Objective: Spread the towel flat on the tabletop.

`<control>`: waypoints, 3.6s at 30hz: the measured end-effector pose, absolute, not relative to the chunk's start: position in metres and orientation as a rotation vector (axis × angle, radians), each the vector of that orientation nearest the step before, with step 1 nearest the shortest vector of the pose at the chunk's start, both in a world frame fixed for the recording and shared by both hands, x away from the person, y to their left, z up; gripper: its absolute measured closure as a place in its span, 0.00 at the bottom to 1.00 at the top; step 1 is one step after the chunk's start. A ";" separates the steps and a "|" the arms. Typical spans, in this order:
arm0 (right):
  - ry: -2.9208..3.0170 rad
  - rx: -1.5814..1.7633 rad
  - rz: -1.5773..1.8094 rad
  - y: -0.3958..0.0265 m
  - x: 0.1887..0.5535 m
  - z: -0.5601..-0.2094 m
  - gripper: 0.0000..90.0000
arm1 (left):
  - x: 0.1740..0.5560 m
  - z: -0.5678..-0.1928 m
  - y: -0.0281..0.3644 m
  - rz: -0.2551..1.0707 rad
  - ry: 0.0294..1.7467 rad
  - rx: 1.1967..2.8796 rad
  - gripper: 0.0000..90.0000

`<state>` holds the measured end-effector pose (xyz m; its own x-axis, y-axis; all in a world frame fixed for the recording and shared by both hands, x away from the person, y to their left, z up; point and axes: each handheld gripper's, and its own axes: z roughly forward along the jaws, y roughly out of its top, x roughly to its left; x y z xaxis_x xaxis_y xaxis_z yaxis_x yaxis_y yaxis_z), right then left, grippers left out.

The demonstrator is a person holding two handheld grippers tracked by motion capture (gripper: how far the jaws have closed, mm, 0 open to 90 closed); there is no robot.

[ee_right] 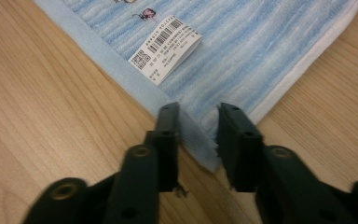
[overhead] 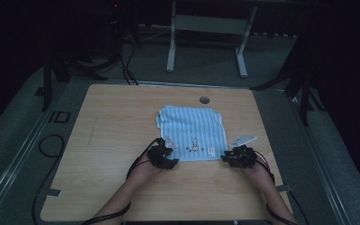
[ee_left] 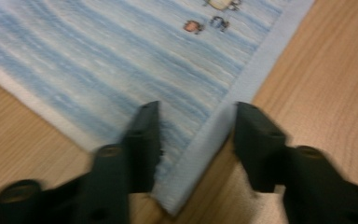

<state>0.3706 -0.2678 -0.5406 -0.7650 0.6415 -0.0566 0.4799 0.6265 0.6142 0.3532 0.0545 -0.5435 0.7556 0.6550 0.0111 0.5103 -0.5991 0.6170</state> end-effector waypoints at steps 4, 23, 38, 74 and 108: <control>2.576 0.898 0.800 -0.261 0.369 -0.538 0.95 | 0.353 -0.542 0.051 0.315 0.862 2.349 0.93; 2.499 0.806 1.052 -0.275 0.315 -0.460 0.95 | 0.291 -0.445 0.081 0.303 0.772 2.179 0.94; 2.595 0.781 1.228 -0.286 0.184 -0.473 0.94 | 0.191 -0.472 0.097 0.024 0.628 2.260 0.93; 2.614 1.095 1.008 -0.237 0.386 -0.529 0.69 | 0.344 -0.540 0.107 0.127 1.119 2.228 0.56; 2.630 1.066 1.120 -0.308 0.276 -0.511 0.79 | 0.241 -0.515 0.109 0.005 0.850 2.265 0.74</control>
<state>0.2761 -0.3080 -0.5109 -0.7522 0.6345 0.1780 0.5680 0.4874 0.6632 0.2412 0.1093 -0.5149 0.7838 0.5774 -0.2288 0.5746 -0.5344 0.6199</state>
